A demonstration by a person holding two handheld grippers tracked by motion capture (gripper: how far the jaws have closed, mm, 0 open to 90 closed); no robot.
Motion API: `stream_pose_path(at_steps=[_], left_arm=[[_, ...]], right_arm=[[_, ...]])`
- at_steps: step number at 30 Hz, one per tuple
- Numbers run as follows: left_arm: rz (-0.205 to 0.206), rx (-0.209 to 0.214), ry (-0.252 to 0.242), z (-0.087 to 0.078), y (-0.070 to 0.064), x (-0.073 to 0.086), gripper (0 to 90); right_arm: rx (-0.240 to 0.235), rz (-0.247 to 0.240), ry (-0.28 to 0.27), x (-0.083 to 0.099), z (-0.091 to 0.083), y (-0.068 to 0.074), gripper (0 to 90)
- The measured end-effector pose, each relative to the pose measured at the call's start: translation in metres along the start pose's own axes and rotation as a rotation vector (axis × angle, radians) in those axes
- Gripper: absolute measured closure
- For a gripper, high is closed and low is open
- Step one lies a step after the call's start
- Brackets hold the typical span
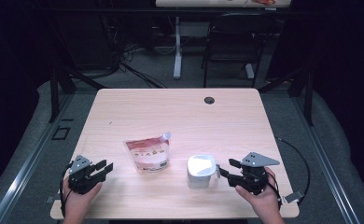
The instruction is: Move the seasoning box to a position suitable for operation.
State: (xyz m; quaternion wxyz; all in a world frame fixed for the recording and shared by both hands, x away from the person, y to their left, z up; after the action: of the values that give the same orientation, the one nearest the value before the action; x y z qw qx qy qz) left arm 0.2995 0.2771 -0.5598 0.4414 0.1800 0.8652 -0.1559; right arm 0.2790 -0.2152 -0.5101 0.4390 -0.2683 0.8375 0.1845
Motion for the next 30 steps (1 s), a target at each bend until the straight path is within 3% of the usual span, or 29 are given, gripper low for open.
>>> stream_pose_path(at_steps=[3, 9, 17, 21, 30], left_arm=[[-0.001, 0.009, 0.009, 0.000, 0.000, 0.000, 63.8], [-0.005, 0.026, 0.032, 0.002, 0.000, 0.001, 59.9], [-0.008, 0.022, 0.025, 0.002, 0.001, 0.001, 59.5], [-0.015, 0.014, 0.019, 0.002, 0.001, 0.001, 59.4], [-0.012, 0.012, 0.021, 0.002, 0.002, 0.001, 59.5]], right_arm=[[-0.008, 0.002, -0.018, -0.007, -0.005, 0.001, 58.7], [0.024, 0.000, -0.014, -0.022, -0.007, 0.007, 72.0], [-0.022, -0.006, 0.025, -0.037, 0.001, 0.014, 88.0], [-0.008, -0.033, 0.043, -0.042, 0.005, 0.018, 90.0], [0.003, -0.045, 0.091, -0.046, 0.011, 0.023, 90.0]])
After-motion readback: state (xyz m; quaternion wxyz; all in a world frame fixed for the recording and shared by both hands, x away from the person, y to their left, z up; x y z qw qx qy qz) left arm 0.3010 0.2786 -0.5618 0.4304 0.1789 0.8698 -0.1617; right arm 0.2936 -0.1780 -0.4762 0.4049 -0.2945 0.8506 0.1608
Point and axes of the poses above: each handheld gripper's, and its own axes: z roughly forward along the jaws, x roughly out of its underside, y roughly to its left, the point moved 2 cm from there along z, roughly forward along the jaws
